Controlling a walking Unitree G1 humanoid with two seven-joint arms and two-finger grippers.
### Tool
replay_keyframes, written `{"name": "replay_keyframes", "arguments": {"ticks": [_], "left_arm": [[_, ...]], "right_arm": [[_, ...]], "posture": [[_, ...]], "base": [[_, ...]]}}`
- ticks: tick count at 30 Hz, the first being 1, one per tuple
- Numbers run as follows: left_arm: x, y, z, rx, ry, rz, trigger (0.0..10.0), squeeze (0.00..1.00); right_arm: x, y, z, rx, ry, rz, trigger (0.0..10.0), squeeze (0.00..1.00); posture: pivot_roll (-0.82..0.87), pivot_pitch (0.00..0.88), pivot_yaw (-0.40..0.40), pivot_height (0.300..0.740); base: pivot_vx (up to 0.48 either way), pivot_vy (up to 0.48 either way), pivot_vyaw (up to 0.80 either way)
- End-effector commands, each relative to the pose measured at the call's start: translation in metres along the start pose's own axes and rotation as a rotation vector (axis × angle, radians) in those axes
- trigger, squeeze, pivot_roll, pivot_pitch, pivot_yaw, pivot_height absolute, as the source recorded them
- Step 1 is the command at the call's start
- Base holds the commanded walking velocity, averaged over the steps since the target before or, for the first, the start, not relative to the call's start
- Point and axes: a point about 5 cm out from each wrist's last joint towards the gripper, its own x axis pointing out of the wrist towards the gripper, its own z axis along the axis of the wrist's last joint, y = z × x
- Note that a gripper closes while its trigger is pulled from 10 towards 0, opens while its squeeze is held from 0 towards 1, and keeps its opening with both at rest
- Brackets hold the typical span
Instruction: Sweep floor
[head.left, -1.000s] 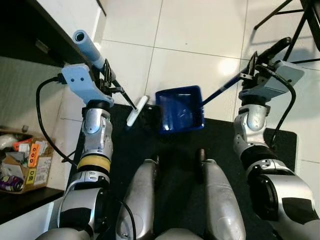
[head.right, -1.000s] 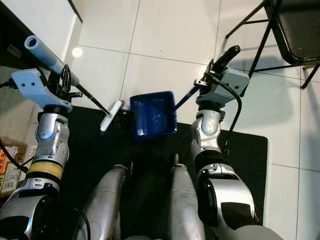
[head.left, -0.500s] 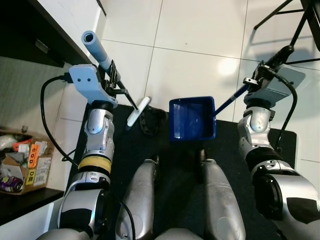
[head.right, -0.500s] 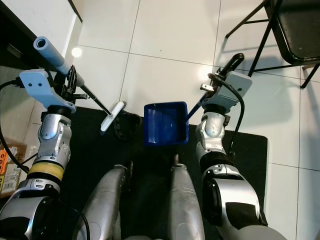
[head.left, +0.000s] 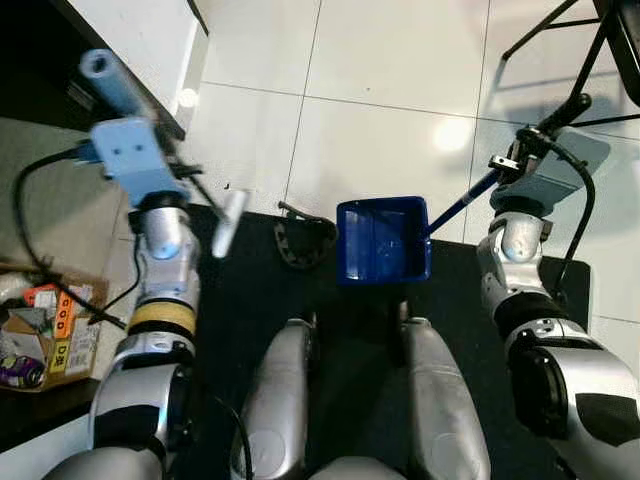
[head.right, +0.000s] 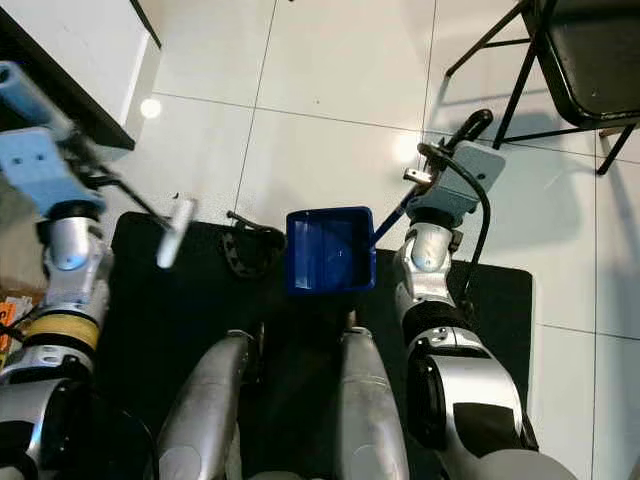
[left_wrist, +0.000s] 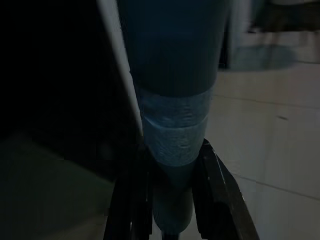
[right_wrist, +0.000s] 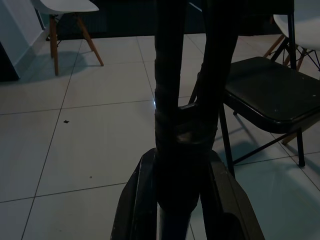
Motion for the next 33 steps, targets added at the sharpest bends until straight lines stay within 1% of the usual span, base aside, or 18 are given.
{"name": "replay_keyframes", "arguments": {"ticks": [1, 6, 9, 11, 12, 13, 15, 16, 17, 19, 20, 22, 24, 25, 26, 27, 28, 33], "left_arm": [[-0.001, 0.008, 0.000, 0.040, -0.021, 0.005, 10.0, 0.00], [-0.022, -0.015, -0.036, 0.111, 0.190, -0.159, 10.0, 0.00], [-0.029, -0.024, -0.041, 0.105, 0.218, -0.180, 10.0, 0.00], [-0.039, -0.038, -0.048, 0.077, 0.254, -0.218, 10.0, 0.00], [-0.049, -0.053, -0.051, 0.039, 0.280, -0.237, 10.0, 0.00], [-0.049, -0.053, -0.051, 0.039, 0.280, -0.237, 10.0, 0.00], [-0.066, -0.084, -0.053, -0.057, 0.325, -0.271, 10.0, 0.00], [-0.071, -0.099, -0.049, -0.128, 0.349, -0.264, 10.0, 0.00], [-0.071, -0.099, -0.049, -0.128, 0.349, -0.264, 10.0, 0.00], [-0.076, -0.126, -0.036, -0.268, 0.378, -0.233, 10.0, 0.00], [-0.076, -0.126, -0.036, -0.268, 0.378, -0.233, 10.0, 0.00], [-0.078, -0.154, -0.015, -0.417, 0.404, -0.217, 10.0, 0.00], [-0.078, -0.154, -0.015, -0.417, 0.404, -0.217, 10.0, 0.00], [-0.079, -0.168, -0.003, -0.486, 0.419, -0.251, 10.0, 0.00], [-0.079, -0.168, -0.003, -0.486, 0.419, -0.251, 10.0, 0.00], [-0.082, -0.178, 0.007, -0.533, 0.437, -0.279, 10.0, 0.00], [-0.087, -0.192, 0.030, -0.645, 0.482, -0.297, 10.0, 0.00], [-0.090, -0.199, 0.049, -0.707, 0.535, -0.337, 10.0, 0.00]], "right_arm": [[-0.012, -0.015, -0.020, -0.044, 0.102, -0.050, 10.0, 0.00], [-0.013, -0.015, -0.022, -0.052, 0.112, -0.046, 10.0, 0.00], [-0.013, -0.015, -0.022, -0.052, 0.114, -0.045, 10.0, 0.00], [-0.013, -0.014, -0.022, -0.052, 0.118, -0.044, 10.0, 0.00], [-0.013, -0.013, -0.023, -0.052, 0.121, -0.043, 10.0, 0.00], [-0.013, -0.013, -0.023, -0.052, 0.121, -0.043, 10.0, 0.00], [-0.013, -0.012, -0.023, -0.050, 0.126, -0.043, 10.0, 0.00], [-0.013, -0.011, -0.023, -0.048, 0.128, -0.043, 10.0, 0.00], [-0.013, -0.011, -0.023, -0.048, 0.128, -0.043, 10.0, 0.00], [-0.011, -0.013, -0.022, -0.045, 0.130, -0.050, 10.0, 0.00], [-0.011, -0.013, -0.022, -0.045, 0.130, -0.050, 10.0, 0.00], [-0.011, -0.016, -0.023, -0.041, 0.137, -0.063, 10.0, 0.00], [-0.011, -0.016, -0.023, -0.041, 0.137, -0.063, 10.0, 0.00], [-0.011, -0.017, -0.023, -0.039, 0.144, -0.070, 10.0, 0.00], [-0.011, -0.017, -0.023, -0.039, 0.144, -0.070, 10.0, 0.00], [-0.011, -0.018, -0.024, -0.035, 0.151, -0.078, 10.0, 0.00], [-0.011, -0.020, -0.025, -0.027, 0.162, -0.093, 10.0, 0.00], [-0.011, -0.020, -0.026, -0.020, 0.170, -0.100, 10.0, 0.00]], "posture": [[0.06, 0.476, 0.027, 0.740], [0.06, 0.475, 0.018, 0.740], [0.06, 0.474, 0.017, 0.740], [0.06, 0.473, 0.016, 0.740], [0.06, 0.473, 0.016, 0.740], [0.06, 0.473, 0.016, 0.740], [0.06, 0.472, 0.017, 0.740], [0.06, 0.472, 0.018, 0.740], [0.06, 0.472, 0.018, 0.740], [0.06, 0.470, 0.017, 0.740], [0.06, 0.470, 0.017, 0.740], [0.06, 0.466, 0.015, 0.740], [0.06, 0.466, 0.015, 0.740], [0.06, 0.467, 0.015, 0.740], [0.06, 0.467, 0.015, 0.740], [0.07, 0.465, 0.019, 0.740], [0.07, 0.464, 0.020, 0.740], [0.07, 0.460, 0.020, 0.740]], "base": [[0.000, 0.000, 0.00], [0.000, 0.000, 0.00], [0.000, 0.000, 0.00], [0.000, 0.000, 0.00], [0.000, 0.000, 0.00], [0.000, 0.000, 0.00], [0.000, 0.000, 0.00], [0.000, 0.000, 0.00], [0.000, 0.000, 0.00], [0.000, 0.000, 0.00], [0.000, 0.000, 0.00], [0.000, 0.000, 0.00], [0.000, 0.000, 0.00], [0.000, 0.000, 0.00], [0.000, 0.000, 0.00], [0.000, 0.000, 0.00], [0.000, 0.000, 0.00], [0.000, 0.000, 0.00]]}}
